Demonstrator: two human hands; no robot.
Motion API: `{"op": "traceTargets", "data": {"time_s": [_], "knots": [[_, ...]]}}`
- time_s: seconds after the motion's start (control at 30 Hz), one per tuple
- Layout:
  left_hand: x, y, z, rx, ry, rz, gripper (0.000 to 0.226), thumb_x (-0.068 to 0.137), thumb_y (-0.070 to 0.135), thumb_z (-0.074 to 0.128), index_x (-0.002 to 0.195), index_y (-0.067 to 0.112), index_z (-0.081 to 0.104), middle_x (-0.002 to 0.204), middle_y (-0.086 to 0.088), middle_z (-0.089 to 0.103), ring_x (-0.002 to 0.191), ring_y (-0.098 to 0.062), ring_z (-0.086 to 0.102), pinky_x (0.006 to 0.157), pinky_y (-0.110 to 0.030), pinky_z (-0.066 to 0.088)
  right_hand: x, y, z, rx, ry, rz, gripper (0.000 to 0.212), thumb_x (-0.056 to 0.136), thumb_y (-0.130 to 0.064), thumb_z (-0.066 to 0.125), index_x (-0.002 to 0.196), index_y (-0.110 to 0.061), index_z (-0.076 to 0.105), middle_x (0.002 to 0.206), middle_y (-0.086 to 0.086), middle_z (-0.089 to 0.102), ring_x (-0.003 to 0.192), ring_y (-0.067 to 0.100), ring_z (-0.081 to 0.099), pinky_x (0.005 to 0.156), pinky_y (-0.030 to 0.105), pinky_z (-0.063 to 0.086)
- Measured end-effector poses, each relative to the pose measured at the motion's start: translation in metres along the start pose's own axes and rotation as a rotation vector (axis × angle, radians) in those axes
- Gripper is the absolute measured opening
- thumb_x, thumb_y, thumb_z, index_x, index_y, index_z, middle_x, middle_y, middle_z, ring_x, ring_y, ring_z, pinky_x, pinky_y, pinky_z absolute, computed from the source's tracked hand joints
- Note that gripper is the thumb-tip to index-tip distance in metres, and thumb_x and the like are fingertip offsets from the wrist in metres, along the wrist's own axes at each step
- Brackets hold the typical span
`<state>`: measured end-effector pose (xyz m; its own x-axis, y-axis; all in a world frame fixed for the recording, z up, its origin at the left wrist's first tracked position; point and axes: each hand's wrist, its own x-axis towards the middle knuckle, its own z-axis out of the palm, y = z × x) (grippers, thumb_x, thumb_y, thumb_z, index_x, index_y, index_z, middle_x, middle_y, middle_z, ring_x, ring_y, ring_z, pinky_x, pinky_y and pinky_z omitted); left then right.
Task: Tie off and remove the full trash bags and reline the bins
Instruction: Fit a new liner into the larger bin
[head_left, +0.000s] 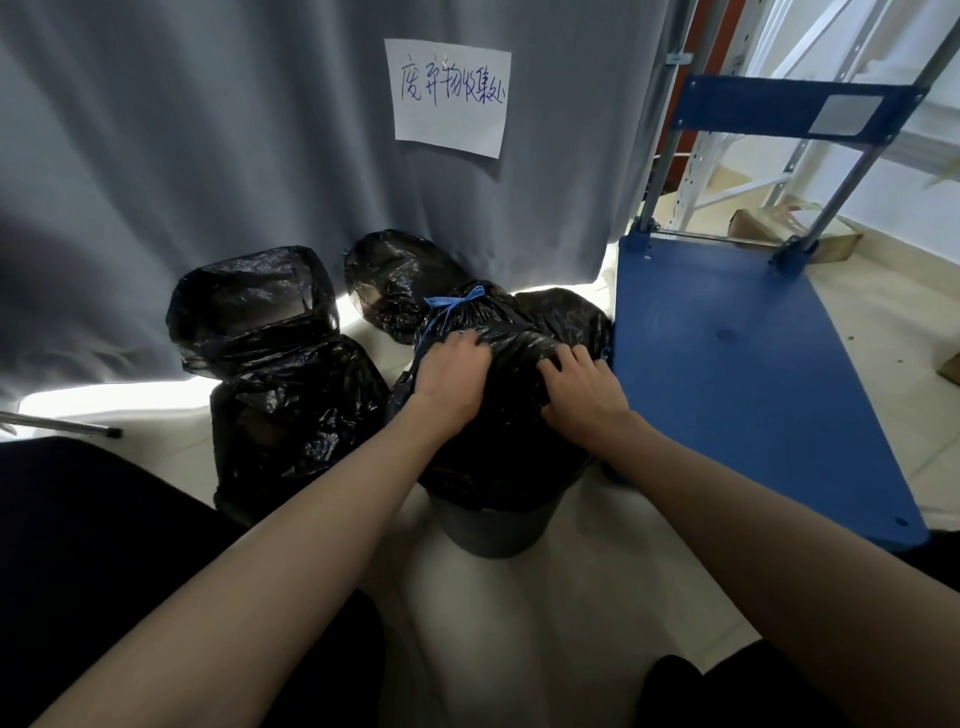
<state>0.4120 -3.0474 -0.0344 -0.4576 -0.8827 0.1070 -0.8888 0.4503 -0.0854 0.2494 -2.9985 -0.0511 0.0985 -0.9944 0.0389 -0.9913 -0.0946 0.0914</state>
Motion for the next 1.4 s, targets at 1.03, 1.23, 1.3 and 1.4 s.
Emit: {"op": "traceTargets", "data": {"time_s": [1.03,1.23,1.3,1.4], "knots": [[-0.007,-0.069,0.012,-0.281,0.118,-0.367,0.022,0.093,0.01,0.056,0.109,0.014,0.07,0.119,-0.007,0.057,0.11,-0.028,0.055,0.092,-0.041,0.048,0.044,-0.031,0.003,0.2,0.003,0.046,0.071,0.09,-0.028,0.057,0.15,-0.015,0.023,0.154,0.007,0.027,0.14,0.031,0.026,0.115,0.049,0.026],[0.0,-0.053,0.015,-0.383,0.068,-0.291,0.028,0.096,0.01,0.049,0.123,0.011,0.056,0.117,-0.01,0.06,0.106,-0.029,0.058,0.081,-0.04,0.05,0.052,-0.035,0.004,0.229,-0.007,0.064,0.076,0.088,-0.027,0.059,0.152,-0.018,0.019,0.155,0.009,0.025,0.141,0.035,0.025,0.115,0.053,0.023],[-0.003,-0.054,0.019,-0.413,0.005,-0.343,0.027,0.098,0.016,0.047,0.124,0.012,0.054,0.116,-0.012,0.061,0.104,-0.032,0.06,0.078,-0.04,0.047,0.052,-0.031,0.005,0.221,-0.038,0.093,0.077,0.088,-0.028,0.059,0.152,-0.018,0.018,0.152,0.009,0.029,0.138,0.038,0.028,0.114,0.056,0.023],[-0.012,-0.06,0.025,-0.453,-0.036,-0.398,0.027,0.097,0.018,0.046,0.122,0.012,0.053,0.116,-0.015,0.061,0.103,-0.037,0.06,0.078,-0.038,0.044,0.049,-0.025,0.006,0.214,-0.062,0.131,0.078,0.087,-0.024,0.06,0.151,-0.016,0.018,0.153,0.011,0.028,0.138,0.042,0.028,0.114,0.061,0.019]]}}
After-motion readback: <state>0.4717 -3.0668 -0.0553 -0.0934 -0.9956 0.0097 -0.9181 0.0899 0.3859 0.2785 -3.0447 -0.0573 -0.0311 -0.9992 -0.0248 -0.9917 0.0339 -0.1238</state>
